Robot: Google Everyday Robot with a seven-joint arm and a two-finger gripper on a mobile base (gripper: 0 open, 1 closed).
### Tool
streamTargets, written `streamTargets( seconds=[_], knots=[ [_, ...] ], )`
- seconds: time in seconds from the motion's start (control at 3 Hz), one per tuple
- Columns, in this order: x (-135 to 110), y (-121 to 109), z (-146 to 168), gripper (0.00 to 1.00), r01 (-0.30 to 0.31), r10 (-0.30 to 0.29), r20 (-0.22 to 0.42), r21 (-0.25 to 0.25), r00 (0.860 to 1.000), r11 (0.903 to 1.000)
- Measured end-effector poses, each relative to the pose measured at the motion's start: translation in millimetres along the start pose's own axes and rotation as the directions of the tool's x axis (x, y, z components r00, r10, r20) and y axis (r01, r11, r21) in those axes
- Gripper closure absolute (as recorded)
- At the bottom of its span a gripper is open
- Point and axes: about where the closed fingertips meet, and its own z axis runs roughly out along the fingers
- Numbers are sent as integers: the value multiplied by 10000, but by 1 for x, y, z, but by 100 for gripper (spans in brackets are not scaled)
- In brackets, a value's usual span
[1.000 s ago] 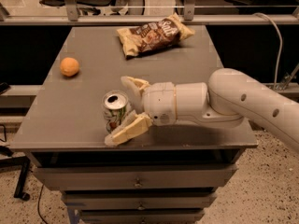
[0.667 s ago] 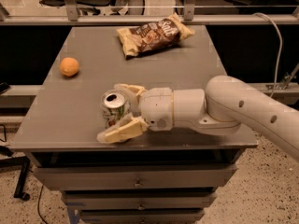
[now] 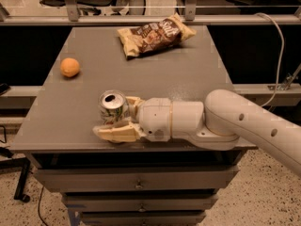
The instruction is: Move 7up can near orange
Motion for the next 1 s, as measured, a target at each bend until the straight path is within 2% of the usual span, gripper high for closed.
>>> streamTargets(
  seconds=[0.33,0.67,1.0],
  knots=[
    [-5,0,-4,87,45,-45,18,82,10000,10000],
    [-17,-7,-16,100,326,-321,-192,260,9993,9991],
    [-43,-30,-45,100,938,-897,-612,677,9941,9933]
  ],
)
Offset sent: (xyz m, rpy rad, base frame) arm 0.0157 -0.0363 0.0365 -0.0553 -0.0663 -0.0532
